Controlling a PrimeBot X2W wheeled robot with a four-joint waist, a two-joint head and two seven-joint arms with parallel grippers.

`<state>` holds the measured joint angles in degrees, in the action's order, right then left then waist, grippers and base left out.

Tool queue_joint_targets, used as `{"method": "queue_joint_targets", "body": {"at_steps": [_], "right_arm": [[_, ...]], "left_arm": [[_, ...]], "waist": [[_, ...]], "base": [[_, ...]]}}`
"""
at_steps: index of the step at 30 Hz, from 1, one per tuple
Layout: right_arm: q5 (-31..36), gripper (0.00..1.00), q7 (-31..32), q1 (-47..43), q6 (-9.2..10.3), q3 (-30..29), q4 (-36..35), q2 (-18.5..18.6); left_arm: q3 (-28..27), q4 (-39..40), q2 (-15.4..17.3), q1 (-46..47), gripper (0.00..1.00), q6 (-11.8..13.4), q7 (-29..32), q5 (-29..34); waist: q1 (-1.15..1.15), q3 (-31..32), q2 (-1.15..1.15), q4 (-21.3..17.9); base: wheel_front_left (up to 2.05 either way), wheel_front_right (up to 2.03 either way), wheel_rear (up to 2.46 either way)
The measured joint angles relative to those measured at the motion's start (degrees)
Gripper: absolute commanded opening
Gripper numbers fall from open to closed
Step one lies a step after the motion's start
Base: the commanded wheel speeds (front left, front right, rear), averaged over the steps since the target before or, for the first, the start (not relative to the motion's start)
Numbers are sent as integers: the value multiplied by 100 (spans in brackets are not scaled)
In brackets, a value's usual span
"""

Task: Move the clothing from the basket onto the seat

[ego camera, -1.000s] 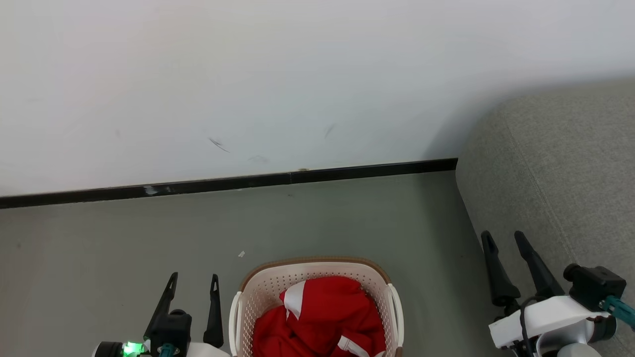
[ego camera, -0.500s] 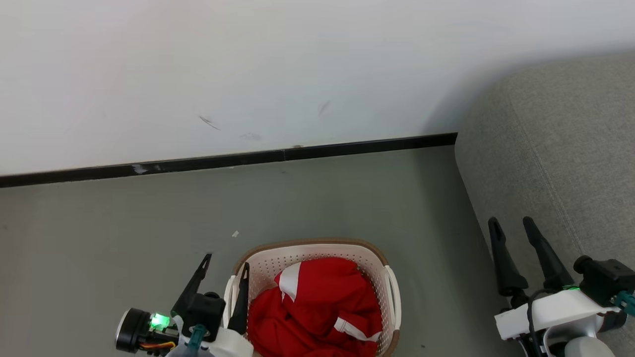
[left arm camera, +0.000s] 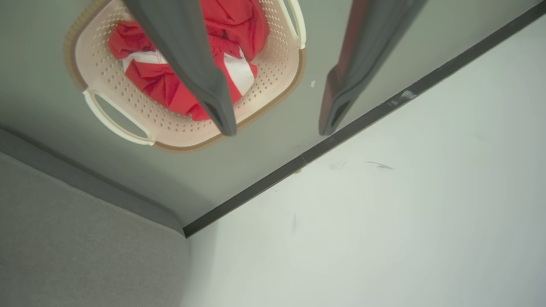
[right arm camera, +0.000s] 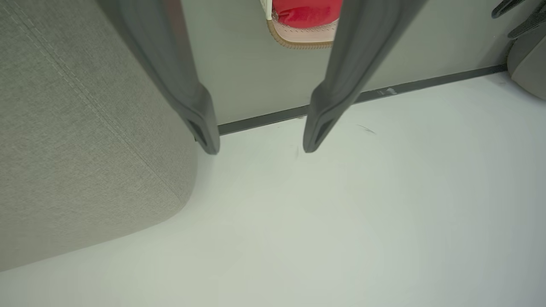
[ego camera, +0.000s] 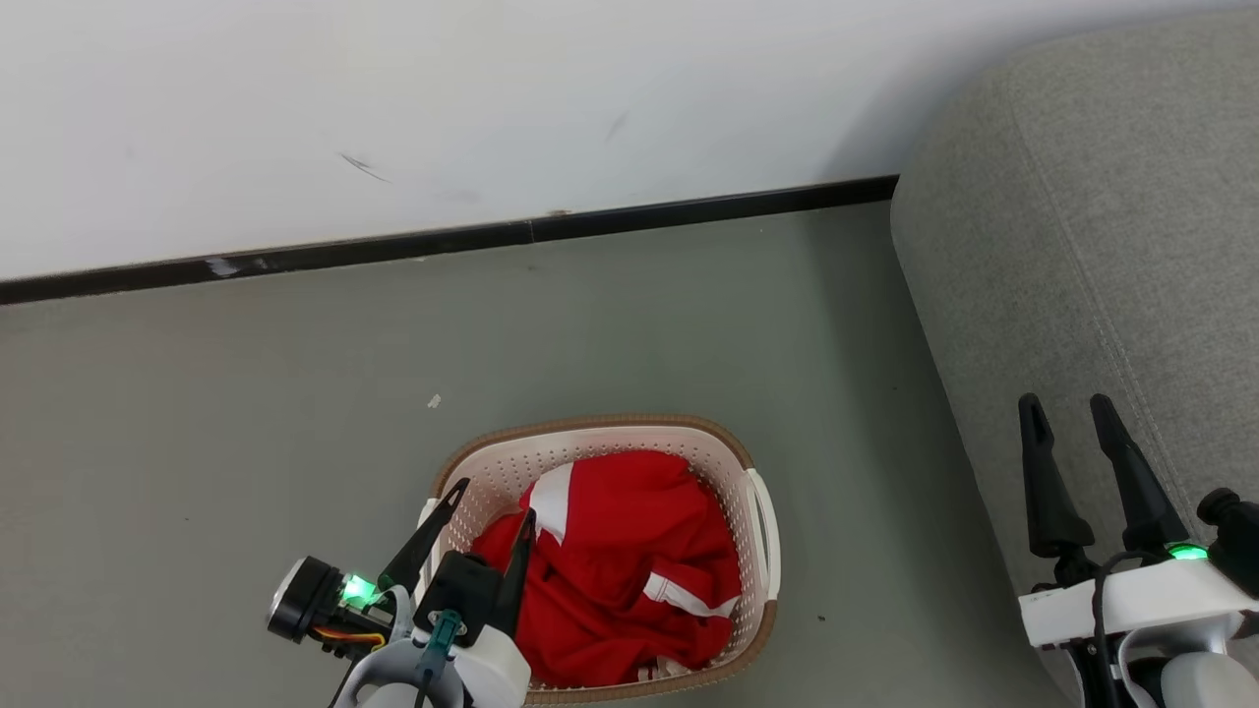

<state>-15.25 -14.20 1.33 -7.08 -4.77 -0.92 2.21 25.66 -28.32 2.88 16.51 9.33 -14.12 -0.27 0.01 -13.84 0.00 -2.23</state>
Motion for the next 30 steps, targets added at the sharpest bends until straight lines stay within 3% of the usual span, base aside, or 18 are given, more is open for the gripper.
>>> {"method": "queue_joint_targets", "body": {"at_steps": [14,30], "right_arm": [[-188,100,0,422,0,140,-296,1],[-355,100,0,1012,0,152,-457,3]], "left_arm": [[434,-662,0,742,100,-41,63,643],[544,-1406,67,1638,100,-48,229,957]], "waist": [[0,-912,0,-241],[0,-1950,0,-582]], "base": [[0,0,0],[0,0,0]]}}
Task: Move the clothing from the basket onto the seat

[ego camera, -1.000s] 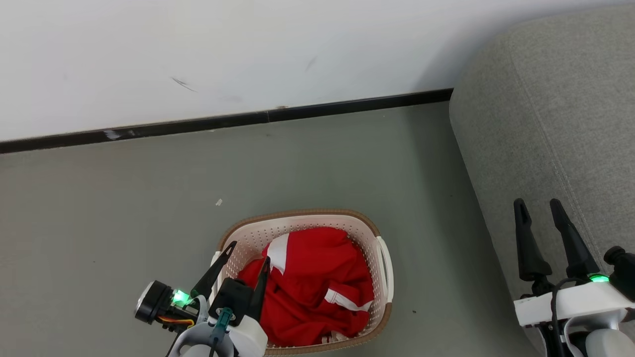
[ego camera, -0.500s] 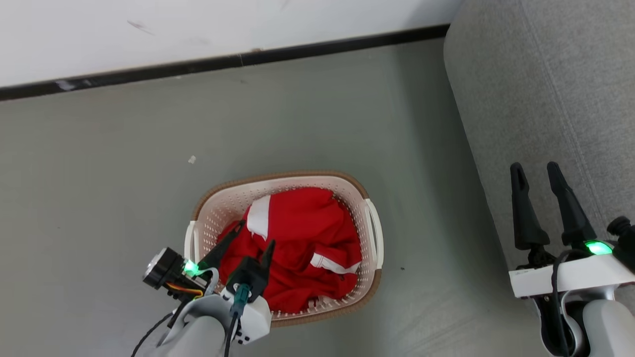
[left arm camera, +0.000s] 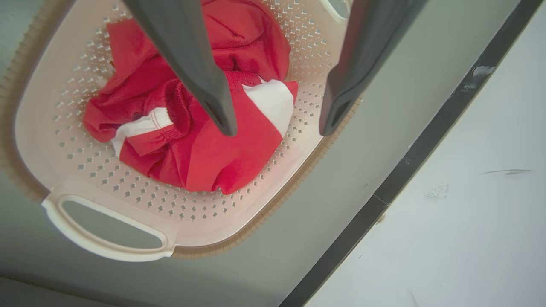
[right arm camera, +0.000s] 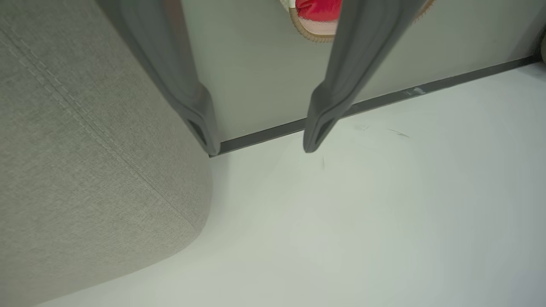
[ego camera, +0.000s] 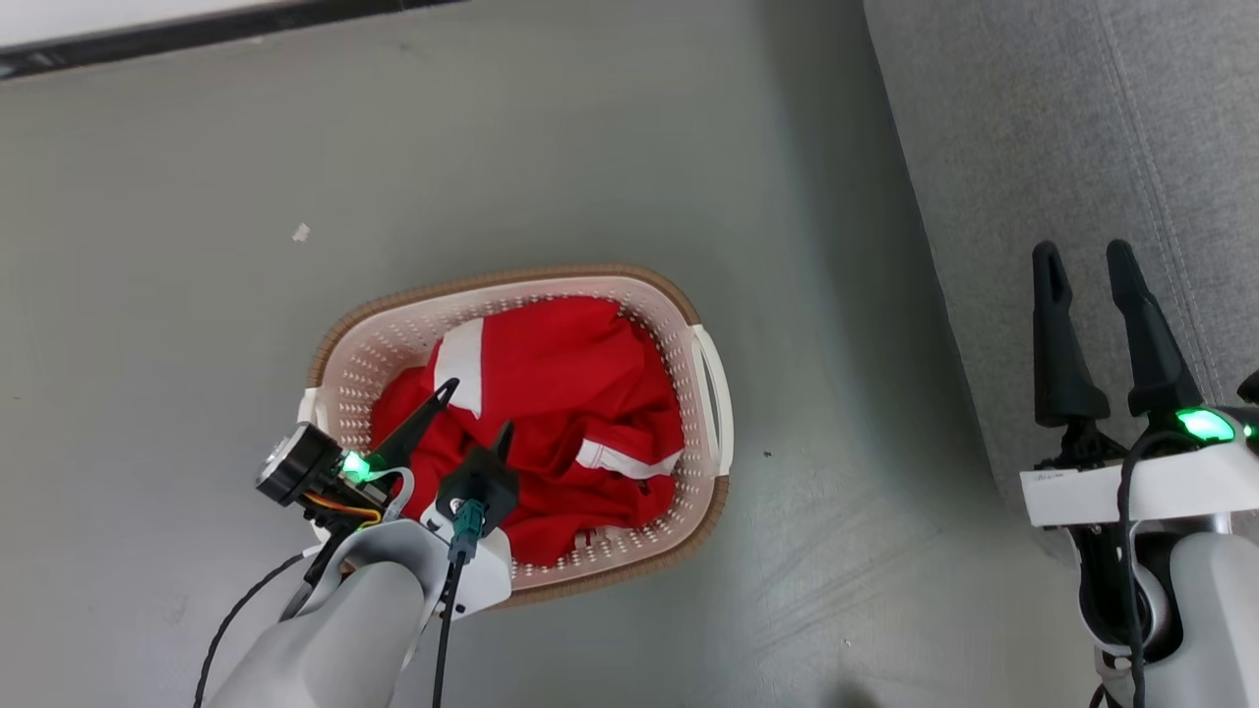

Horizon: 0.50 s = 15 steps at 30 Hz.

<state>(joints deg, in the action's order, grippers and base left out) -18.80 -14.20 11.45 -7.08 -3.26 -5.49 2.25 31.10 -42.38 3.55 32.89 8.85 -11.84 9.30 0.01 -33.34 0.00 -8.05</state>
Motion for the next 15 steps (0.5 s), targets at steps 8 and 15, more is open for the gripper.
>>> {"method": "queue_joint_targets", "body": {"at_steps": [8,15], "right_arm": [[-87,100,0,351,0,19,-71,0],[-147,100,0,670,0,58,-109,2]], "left_arm": [[-7,-248,5,346,100,34,0,53],[10,-514,67,689,100,60,1,198]], "waist": [[0,-440,0,-174],[0,-769,0,-319]], "base": [[0,0,0],[0,0,0]]}}
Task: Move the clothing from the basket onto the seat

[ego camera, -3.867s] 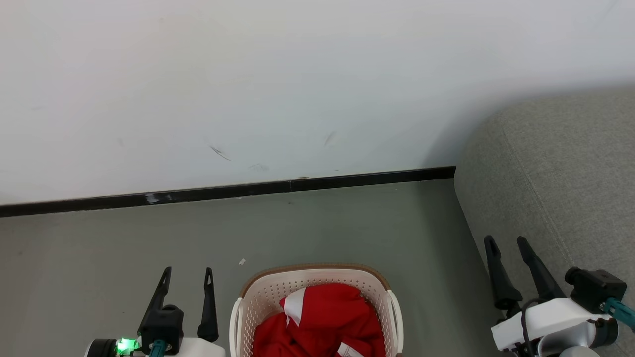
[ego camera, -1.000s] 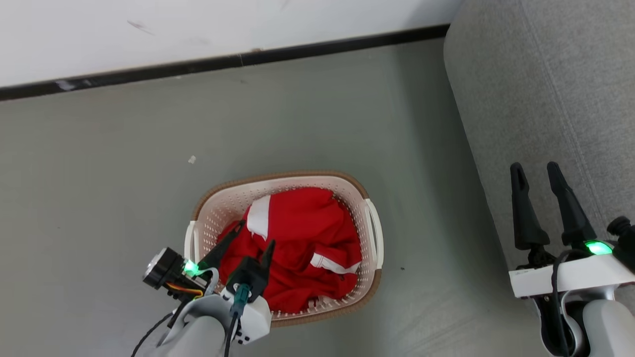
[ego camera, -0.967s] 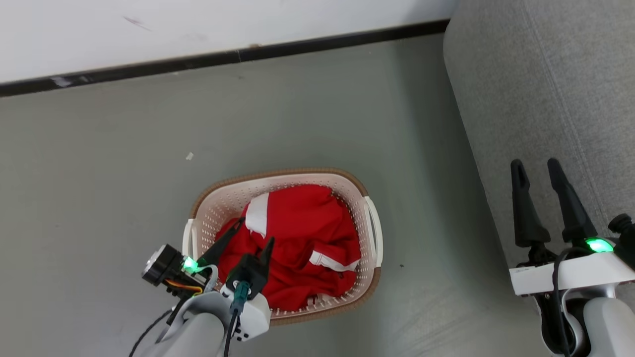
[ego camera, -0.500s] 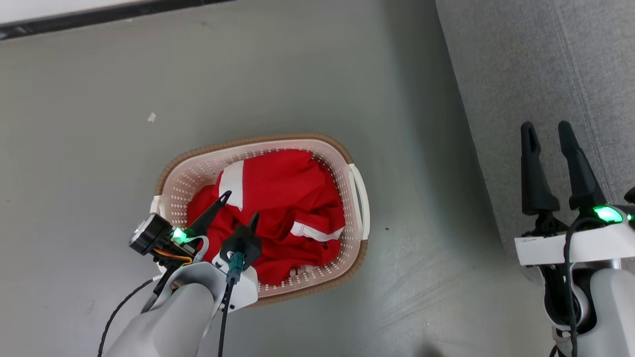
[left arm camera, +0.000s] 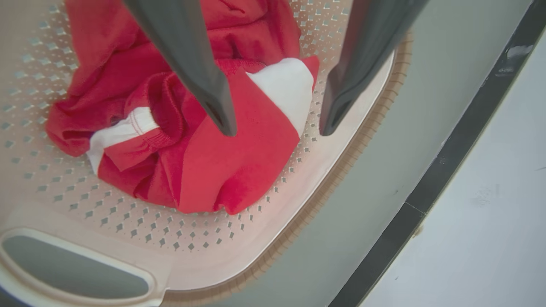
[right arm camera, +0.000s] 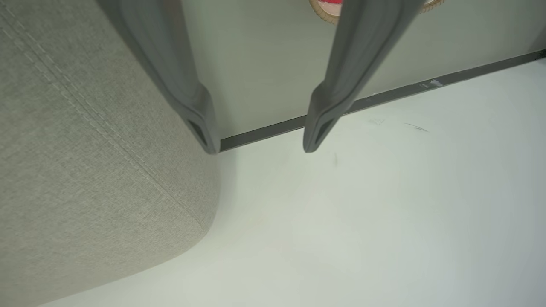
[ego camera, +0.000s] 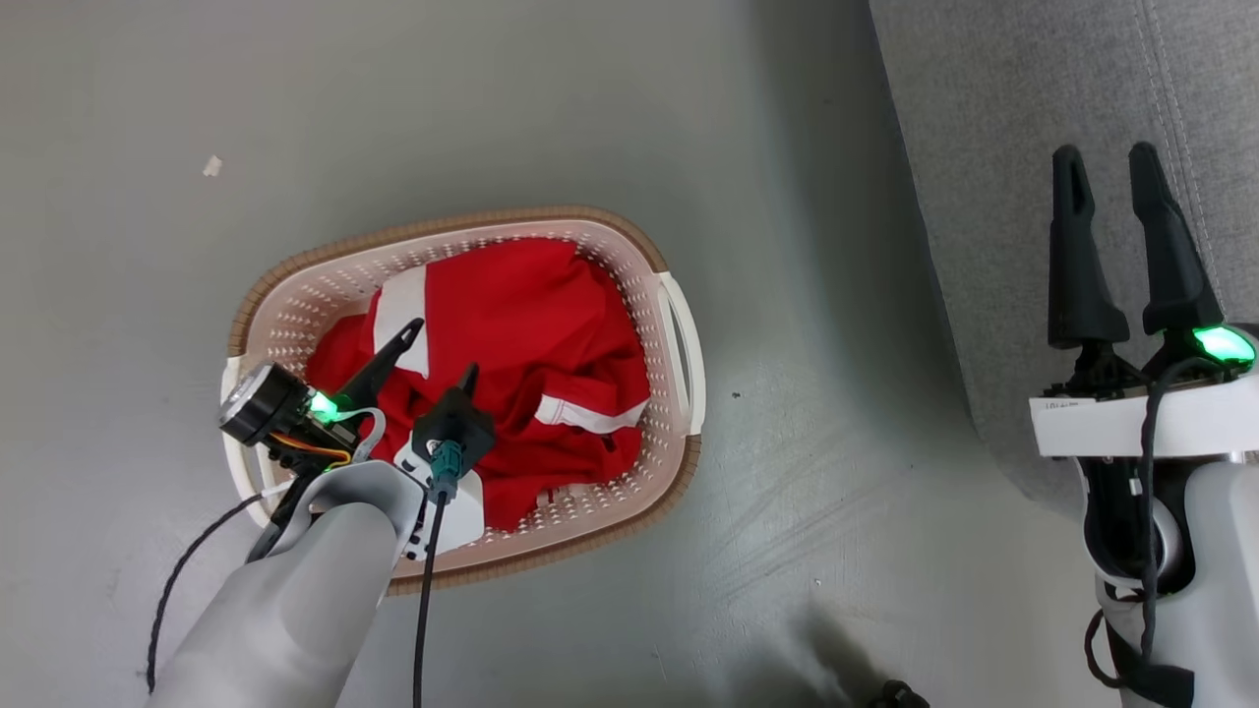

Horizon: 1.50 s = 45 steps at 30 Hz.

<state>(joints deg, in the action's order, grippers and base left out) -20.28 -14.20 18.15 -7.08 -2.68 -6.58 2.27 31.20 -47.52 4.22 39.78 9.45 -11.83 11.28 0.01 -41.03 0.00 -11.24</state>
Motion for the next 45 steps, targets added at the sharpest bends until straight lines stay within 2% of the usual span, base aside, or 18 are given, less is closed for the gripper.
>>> {"method": "queue_joint_targets", "body": {"at_steps": [17,35,36,37,38,39,45], "right_arm": [[-136,100,-1,469,0,82,25,3],[-143,100,-43,613,0,112,141,3],[-143,100,-43,623,0,112,152,3],[-143,100,-43,630,0,111,158,3],[-143,100,-43,646,0,110,165,3],[-143,100,-43,669,0,110,168,3],[-144,100,-43,697,0,112,202,3]], "left_arm": [[215,-659,260,442,100,221,109,444],[87,-1084,186,821,100,561,243,489],[76,-1106,154,844,67,571,243,488],[78,-1116,141,846,41,605,242,487],[81,-1133,131,848,24,610,241,487],[83,-1152,121,852,0,610,240,487],[86,-1230,75,868,0,610,156,377]], "waist": [[0,-519,0,-297],[0,-735,0,-404],[0,-751,0,-407],[0,-757,0,-406],[0,-761,0,-405],[0,-763,0,-403],[0,-734,0,-381]], "base": [[0,0,0],[0,0,0],[0,0,0],[0,0,0],[0,0,0],[0,0,0],[0,0,0]]}}
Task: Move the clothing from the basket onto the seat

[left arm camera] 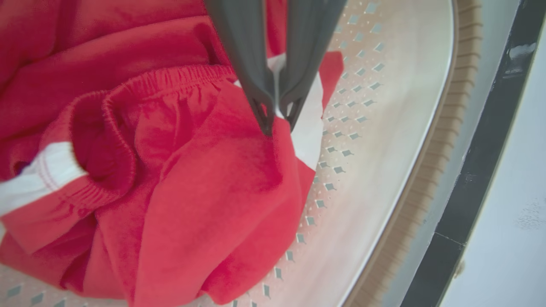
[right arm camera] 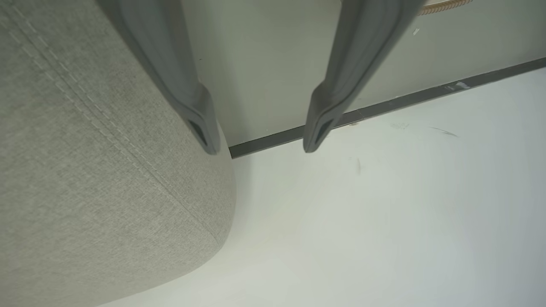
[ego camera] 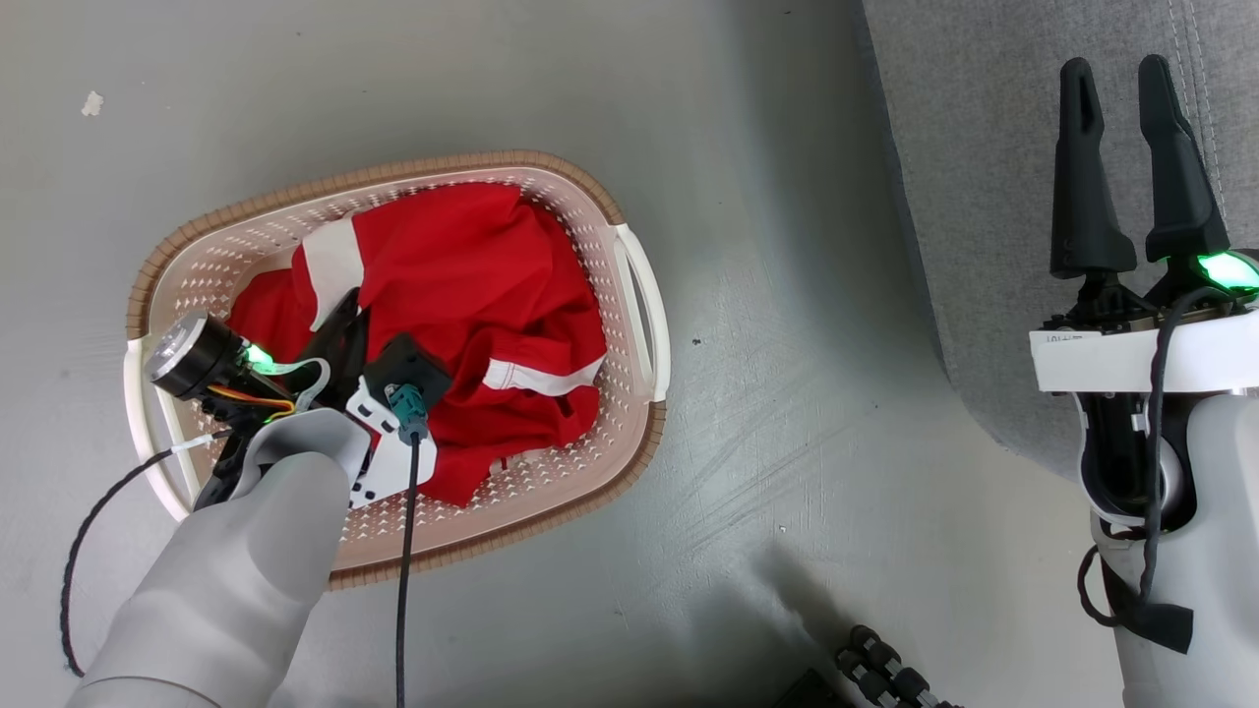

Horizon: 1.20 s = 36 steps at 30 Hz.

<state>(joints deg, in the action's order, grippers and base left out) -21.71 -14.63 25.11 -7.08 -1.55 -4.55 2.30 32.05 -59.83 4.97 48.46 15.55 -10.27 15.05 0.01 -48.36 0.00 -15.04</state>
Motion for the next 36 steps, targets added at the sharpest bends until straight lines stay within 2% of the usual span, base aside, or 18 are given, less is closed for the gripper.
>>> {"method": "queue_joint_targets", "body": {"at_steps": [16,21,26,36], "right_arm": [[-2,100,0,117,0,73,203,4],[11,100,0,118,0,140,299,9],[129,100,0,118,0,219,350,11],[387,100,0,129,0,194,499,20]], "left_arm": [[-53,623,-134,10,0,82,-396,-242],[-124,1007,-136,-114,0,158,-419,-410],[-303,1506,-125,-274,0,335,-420,-595],[-730,2744,41,-723,0,385,-420,-1218]], "waist": [[0,294,0,201],[0,442,0,316],[0,620,0,445],[0,1052,0,705]], "base": [[0,0,0],[0,0,0],[0,0,0],[0,0,0]]}}
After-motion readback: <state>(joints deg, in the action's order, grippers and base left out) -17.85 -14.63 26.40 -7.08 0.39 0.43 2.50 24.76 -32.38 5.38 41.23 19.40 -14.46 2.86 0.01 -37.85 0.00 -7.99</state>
